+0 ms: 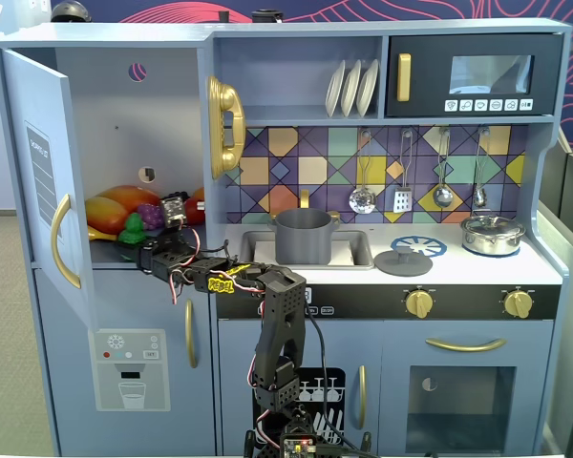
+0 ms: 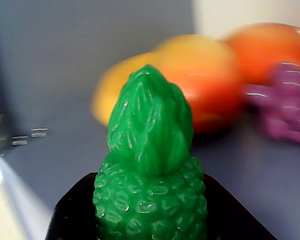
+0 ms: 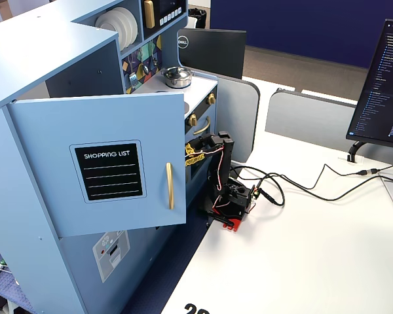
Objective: Pick up the green pineapple from the left cabinet and place it in the gray recipient
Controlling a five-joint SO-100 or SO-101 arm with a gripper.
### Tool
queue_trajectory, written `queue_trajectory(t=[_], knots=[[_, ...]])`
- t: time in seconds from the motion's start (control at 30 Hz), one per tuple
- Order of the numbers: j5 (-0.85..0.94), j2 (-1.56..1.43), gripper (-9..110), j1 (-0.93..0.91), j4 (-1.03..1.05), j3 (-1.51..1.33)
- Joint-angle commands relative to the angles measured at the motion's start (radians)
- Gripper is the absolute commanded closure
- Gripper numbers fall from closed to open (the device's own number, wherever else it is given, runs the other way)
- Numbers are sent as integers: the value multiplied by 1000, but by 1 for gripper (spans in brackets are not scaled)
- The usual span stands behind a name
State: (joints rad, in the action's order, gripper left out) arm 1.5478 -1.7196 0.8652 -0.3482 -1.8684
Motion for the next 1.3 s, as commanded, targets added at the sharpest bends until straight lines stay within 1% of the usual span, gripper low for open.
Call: queue_trajectory(t=[0.0, 0.13, 0.33, 0.5, 0.63, 0.7, 0.83, 0.97, 1.1, 1.27], knots=[[52, -166, 101, 32, -38, -6], [110, -407, 101, 31, 43, -141], [163, -853, 101, -57, 137, -396], [167, -1157, 101, -213, 225, -512], [146, -1266, 101, -383, 268, -509], [115, -1270, 101, -479, 295, -476], [44, -1230, 101, -655, 428, -383], [29, -1085, 101, -785, 552, -265], [40, -871, 101, -865, 618, -104], [54, -618, 101, -896, 618, 74]])
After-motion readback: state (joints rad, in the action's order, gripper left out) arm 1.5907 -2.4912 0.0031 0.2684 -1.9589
